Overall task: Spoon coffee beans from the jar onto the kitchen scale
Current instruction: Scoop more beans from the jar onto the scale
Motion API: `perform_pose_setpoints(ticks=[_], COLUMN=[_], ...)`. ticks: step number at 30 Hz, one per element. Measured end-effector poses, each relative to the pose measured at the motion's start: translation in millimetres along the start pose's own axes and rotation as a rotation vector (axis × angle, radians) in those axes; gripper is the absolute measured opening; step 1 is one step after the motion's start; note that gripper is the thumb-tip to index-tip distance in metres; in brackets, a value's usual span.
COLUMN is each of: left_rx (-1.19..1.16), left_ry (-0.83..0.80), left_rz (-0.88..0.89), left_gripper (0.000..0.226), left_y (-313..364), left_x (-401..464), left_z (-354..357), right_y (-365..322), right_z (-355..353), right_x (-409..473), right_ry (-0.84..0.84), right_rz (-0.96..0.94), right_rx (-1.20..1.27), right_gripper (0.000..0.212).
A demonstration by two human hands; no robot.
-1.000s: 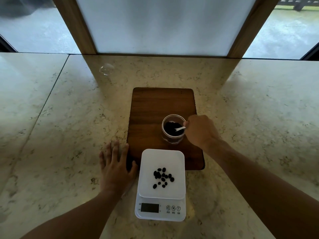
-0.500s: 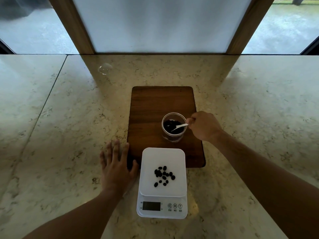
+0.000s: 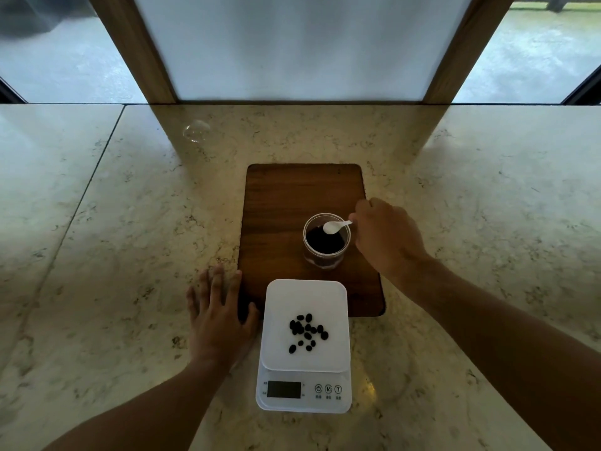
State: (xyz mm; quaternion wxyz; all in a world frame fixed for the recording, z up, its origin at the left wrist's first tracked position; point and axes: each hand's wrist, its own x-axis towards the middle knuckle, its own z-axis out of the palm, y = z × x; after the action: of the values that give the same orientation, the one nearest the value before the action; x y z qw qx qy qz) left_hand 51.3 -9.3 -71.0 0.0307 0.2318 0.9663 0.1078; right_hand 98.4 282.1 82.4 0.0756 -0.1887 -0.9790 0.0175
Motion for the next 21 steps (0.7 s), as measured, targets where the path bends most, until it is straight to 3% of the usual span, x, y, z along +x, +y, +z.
perform_pose_setpoints(ticks=[5,14,21], left_rx=[0.014,0.031,0.004], left_ry=[0.004,0.005,0.012], left_rz=[-0.002,0.007,0.002], left_gripper=[0.074,0.074,0.075], left_y=[1,-1,1], left_x=[0,0,-1], left_z=[0,1,0], right_y=[-7,-4,1], right_z=[9,18,13], right_x=[-1,10,16], right_ry=[-0.105,-0.231,-0.369], right_rz=[0.034,0.206,0.178], right_rx=[-0.024,0.188,0.193], right_gripper=[0.009,0.025,0.032])
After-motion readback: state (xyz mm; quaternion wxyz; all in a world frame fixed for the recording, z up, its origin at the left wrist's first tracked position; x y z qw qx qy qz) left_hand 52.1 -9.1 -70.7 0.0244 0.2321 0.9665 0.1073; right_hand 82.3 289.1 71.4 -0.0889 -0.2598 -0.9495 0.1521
